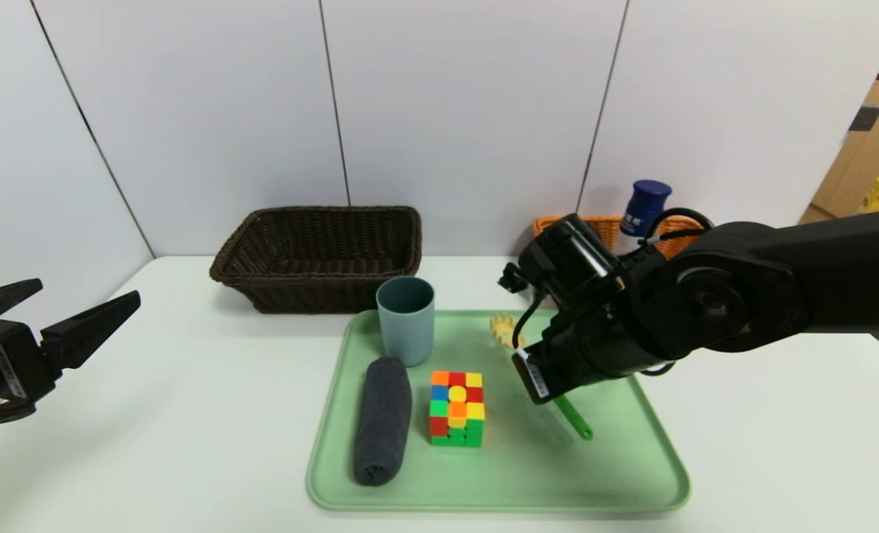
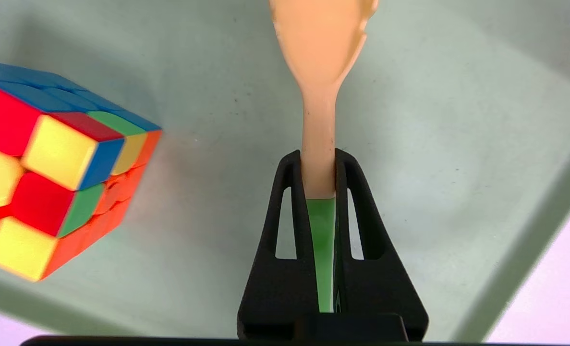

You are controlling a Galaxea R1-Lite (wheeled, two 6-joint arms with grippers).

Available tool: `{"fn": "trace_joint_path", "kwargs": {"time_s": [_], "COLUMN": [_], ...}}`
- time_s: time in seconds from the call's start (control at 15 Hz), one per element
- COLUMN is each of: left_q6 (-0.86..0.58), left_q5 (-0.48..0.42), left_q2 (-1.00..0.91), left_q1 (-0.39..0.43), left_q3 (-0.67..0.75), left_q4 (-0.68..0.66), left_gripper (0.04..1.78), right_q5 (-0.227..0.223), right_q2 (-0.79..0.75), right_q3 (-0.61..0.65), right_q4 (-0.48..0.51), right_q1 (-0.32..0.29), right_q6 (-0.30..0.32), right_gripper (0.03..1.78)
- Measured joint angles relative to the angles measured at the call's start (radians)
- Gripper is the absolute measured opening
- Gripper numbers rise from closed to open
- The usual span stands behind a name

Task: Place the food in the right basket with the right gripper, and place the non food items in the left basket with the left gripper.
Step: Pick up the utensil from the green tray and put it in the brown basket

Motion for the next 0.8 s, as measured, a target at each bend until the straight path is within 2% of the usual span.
{"fn": "trace_joint_path", "kwargs": {"time_s": [0.27,0.33,0.47,0.6,0.8], "left_q6": [-0.012,-0.011,-0.011,-0.011,-0.010], "left_q5": [0.000,0.000,-0.002,-0.002,-0.003], "left_q2": [-0.005,-0.006,-0.006,-0.006,-0.006], "left_q1": [0.001,0.001,0.000,0.000,0.000], "left_q3": [0.002,0.002,0.000,0.000,-0.001], "left_q4": [0.000,0.000,0.000,0.000,0.000], "left_gripper": [1.69,1.69,1.69,1.69,1.69], "right_q5": [0.002,0.004,0.007,0.014,0.070], "right_q2": [-0.087,-0.108,-0.135,-0.141,-0.106], "right_q3": [-0.012,-0.013,-0.014,-0.016,-0.045], "right_q4": [-0.006,-0.032,-0.156,-0.314,-0.590], "right_q1": [-0.001,-0.001,0.000,0.005,0.022], "right_q6": [0.003,-0.004,-0.027,-0.092,-0.186], "right_gripper": [0.15,0.15,0.15,0.15,0.15]}}
